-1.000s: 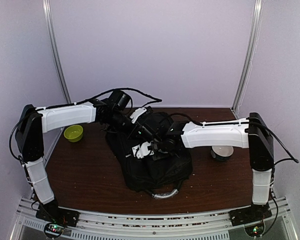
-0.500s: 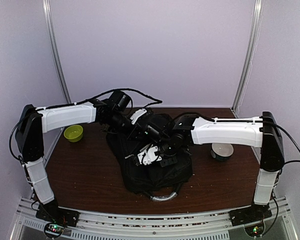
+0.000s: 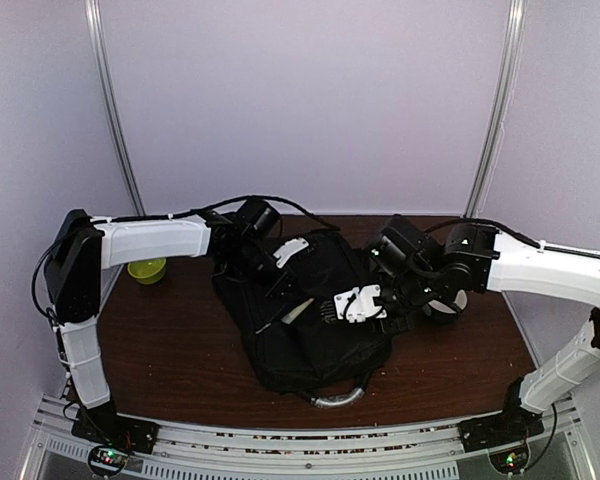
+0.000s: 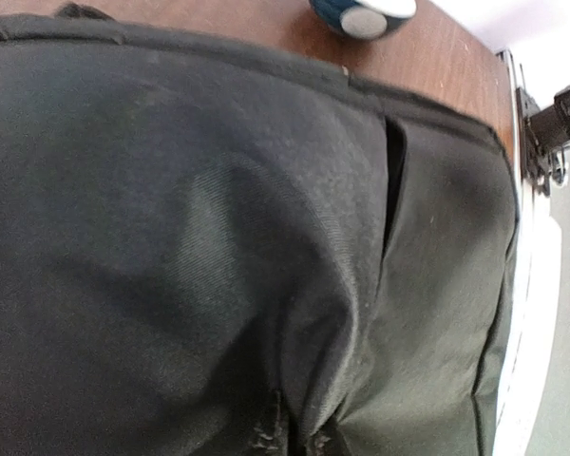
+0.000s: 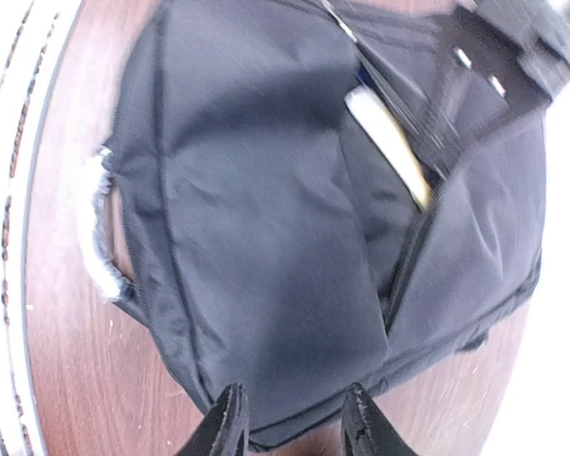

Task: Pack the student bag
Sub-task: Put down the student bag in the second largest pocket, then hold the student bag at the center of the board.

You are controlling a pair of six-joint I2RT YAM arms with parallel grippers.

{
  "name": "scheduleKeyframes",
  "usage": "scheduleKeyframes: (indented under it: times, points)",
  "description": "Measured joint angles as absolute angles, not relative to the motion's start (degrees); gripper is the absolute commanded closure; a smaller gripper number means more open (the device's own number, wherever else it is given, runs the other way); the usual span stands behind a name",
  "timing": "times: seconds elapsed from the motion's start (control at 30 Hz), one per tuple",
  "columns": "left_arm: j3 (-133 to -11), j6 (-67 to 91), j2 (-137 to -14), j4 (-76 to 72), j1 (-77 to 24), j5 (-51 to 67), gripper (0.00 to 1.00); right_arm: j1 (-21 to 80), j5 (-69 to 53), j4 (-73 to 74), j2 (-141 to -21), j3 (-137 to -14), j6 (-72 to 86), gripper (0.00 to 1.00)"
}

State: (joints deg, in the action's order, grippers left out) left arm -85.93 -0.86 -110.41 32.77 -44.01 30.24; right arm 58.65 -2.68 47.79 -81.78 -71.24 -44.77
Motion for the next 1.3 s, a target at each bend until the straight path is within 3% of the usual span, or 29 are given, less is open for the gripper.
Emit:
scheduleKeyframes:
  times: [0.1,0.23,0.33,0.63,0.73,0.97,1.17,1.3]
  points:
    - [-85.84,-0.47,-110.8,33.34,-45.1,29.67,0.78,56.34,-4.14,47.72,-80.66,-69.49,-43.75,0.65]
    - [-84.07,0.34,-109.45,33.01,-45.6,28.1,0.58,53.98,-6.24,45.93,-80.4,-67.85,-41.69,0.64]
    - [-78.35,2.13,-104.05,31.31,-45.84,25.65,0.5,53.23,-8.19,44.8,-80.4,-67.51,-40.51,0.64]
    - [-61.28,9.34,-81.91,25.69,-46.13,16.82,0.53,51.05,-13.28,39.9,-81.58,-67.4,-36.69,0.64]
    - [-56.18,11.18,-79.72,25.02,-46.13,15.99,0.6,50.96,-13.28,38.24,-82.85,-66.98,-35.59,0.65]
    - [-52.21,13.47,-78.96,24.84,-46.09,13.37,0.62,50.7,-13.13,36.91,-84.88,-66.5,-34.28,0.65]
    - [-46.85,20.78,-77.08,18.63,-43.68,10.35,0.51,51.81,-14.11,39.31,-88.84,-76.29,-34.09,0.65]
    - [-43.07,27.22,-75.94,13.65,-40.88,9.63,0.5,55.42,-14.2,39.77,-95.55,-86.06,-33.12,0.65]
